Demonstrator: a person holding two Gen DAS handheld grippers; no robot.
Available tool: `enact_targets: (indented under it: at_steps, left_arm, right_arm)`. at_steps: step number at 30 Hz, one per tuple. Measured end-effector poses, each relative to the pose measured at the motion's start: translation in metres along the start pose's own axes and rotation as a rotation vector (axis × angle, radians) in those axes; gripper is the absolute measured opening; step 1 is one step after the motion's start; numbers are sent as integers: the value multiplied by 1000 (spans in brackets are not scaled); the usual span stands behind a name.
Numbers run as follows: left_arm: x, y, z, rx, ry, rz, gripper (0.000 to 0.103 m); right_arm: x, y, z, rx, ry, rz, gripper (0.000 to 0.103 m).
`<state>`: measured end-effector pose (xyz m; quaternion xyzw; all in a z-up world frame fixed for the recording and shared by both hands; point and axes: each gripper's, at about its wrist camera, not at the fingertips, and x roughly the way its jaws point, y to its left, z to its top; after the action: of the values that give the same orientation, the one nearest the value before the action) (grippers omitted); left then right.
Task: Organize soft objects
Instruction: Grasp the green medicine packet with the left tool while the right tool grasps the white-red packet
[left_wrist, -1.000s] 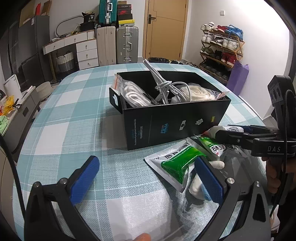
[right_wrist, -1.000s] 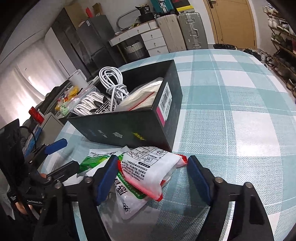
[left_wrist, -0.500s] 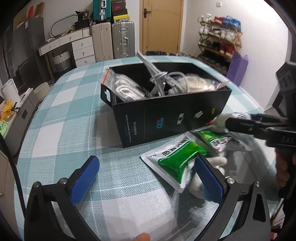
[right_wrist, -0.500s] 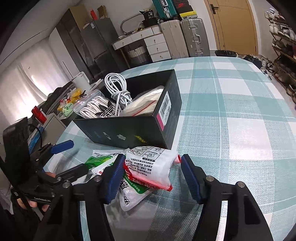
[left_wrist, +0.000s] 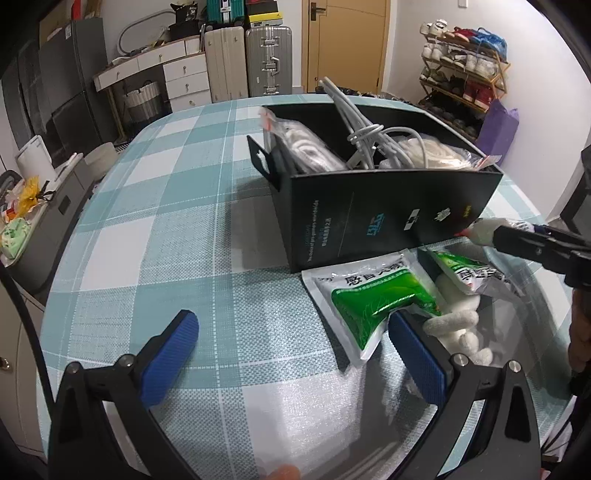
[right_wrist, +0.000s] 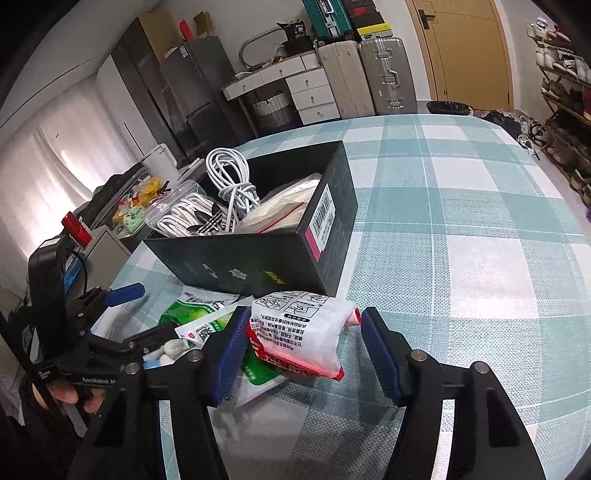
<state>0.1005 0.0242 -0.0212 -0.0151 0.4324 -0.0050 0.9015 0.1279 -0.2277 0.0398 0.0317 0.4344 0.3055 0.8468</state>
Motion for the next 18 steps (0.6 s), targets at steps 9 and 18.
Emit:
enact_targets:
  at_steps: [9, 18]
  left_arm:
    - [3, -16, 12, -4, -2, -77, 103]
    - [22, -15, 19, -45, 62, -68, 103]
  right_arm:
    - [-2, 0, 1, -4, -8, -4, 63]
    - [-3, -1, 1, -4, -10, -8, 63]
